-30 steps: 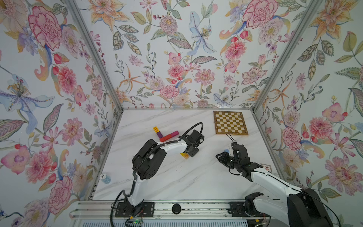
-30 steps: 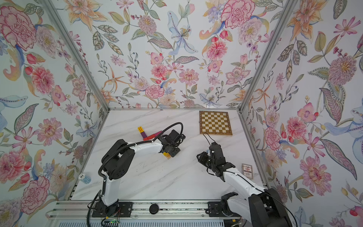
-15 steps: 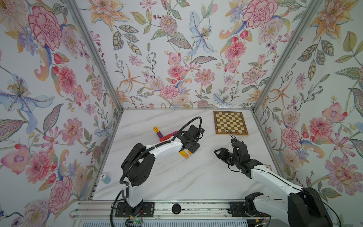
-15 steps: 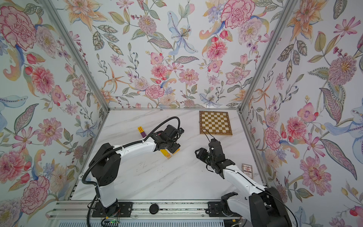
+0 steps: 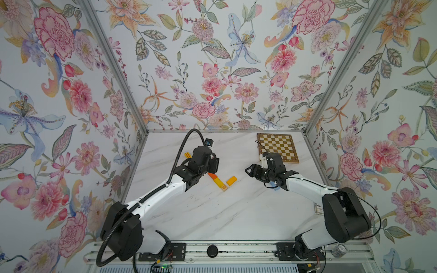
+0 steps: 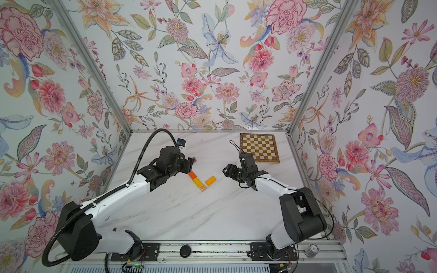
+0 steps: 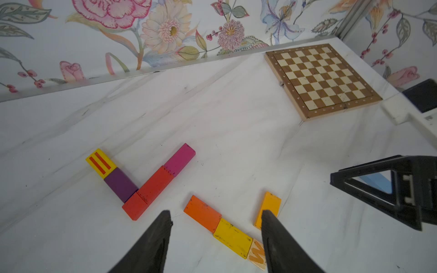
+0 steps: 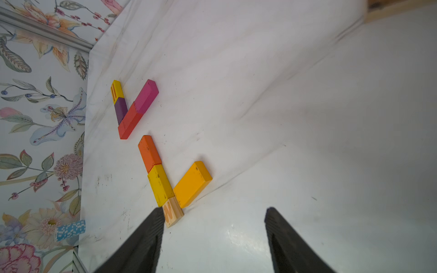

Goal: Assemble the letter v with building blocks
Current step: Assemble the building block at the center of the board.

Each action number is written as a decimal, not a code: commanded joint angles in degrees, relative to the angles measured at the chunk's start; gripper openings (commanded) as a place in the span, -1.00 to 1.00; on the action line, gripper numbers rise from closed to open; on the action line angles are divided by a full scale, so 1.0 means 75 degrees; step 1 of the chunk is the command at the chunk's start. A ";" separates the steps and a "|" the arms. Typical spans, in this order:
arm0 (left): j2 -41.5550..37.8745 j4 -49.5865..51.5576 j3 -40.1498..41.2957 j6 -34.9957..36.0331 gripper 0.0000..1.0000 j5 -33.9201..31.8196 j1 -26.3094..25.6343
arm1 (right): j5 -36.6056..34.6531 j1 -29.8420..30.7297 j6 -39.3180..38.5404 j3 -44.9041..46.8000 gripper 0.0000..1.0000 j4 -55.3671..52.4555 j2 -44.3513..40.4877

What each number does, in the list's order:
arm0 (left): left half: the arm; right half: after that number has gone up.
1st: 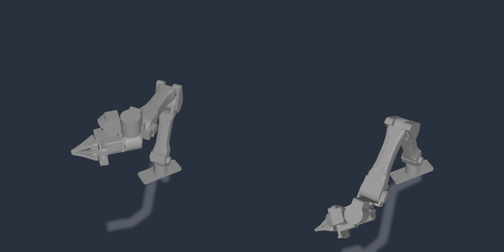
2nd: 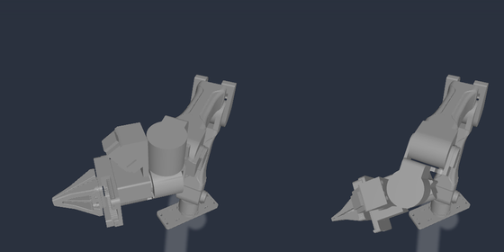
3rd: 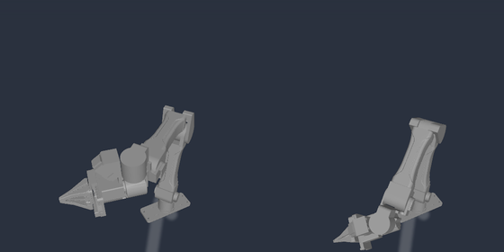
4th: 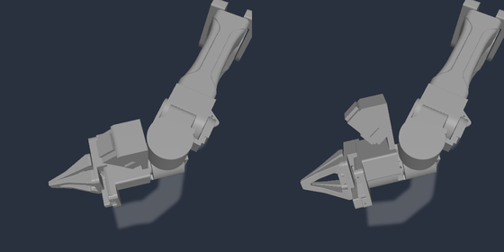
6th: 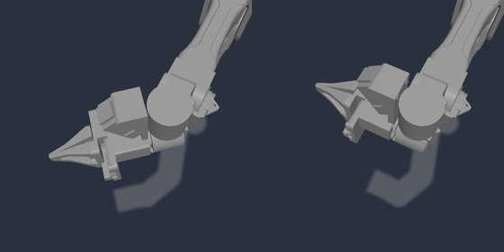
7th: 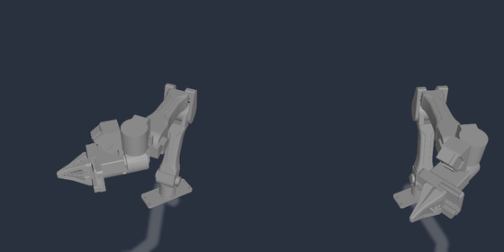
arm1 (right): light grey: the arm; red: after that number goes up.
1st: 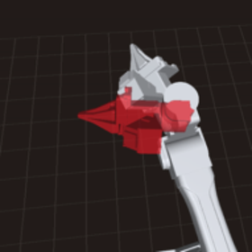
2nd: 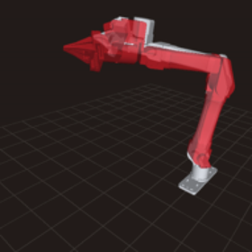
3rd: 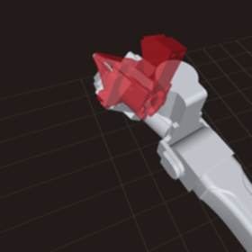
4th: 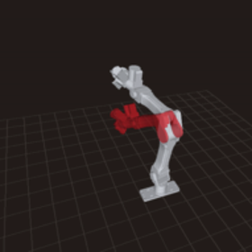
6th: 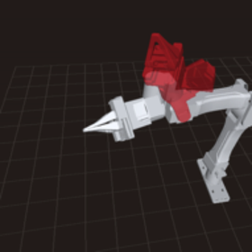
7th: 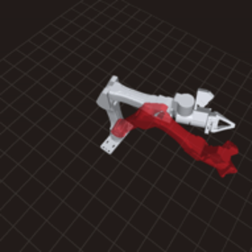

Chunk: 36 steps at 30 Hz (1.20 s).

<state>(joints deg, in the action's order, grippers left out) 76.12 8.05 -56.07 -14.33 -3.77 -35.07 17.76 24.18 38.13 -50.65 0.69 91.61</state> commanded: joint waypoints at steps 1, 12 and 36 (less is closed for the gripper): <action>-0.0766 -0.0894 0.0957 -0.1004 0.24 0.0494 0.0078 | 0.0314 0.0291 -0.0484 -0.0838 0.39 -0.0305 0.0934; -0.2361 -0.1187 0.2545 -0.1848 0.22 0.0091 0.0325 | 0.0124 0.0914 -0.0748 -0.2223 0.38 -0.0997 0.2428; -0.2328 -0.1133 0.2846 -0.2139 0.20 0.0078 0.0340 | -0.0204 0.1343 -0.0628 -0.2226 0.24 -0.1174 0.2832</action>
<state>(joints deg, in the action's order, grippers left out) 58.87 0.27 -35.83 -29.89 -3.20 -33.10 17.37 33.69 33.65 -67.07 -5.48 111.37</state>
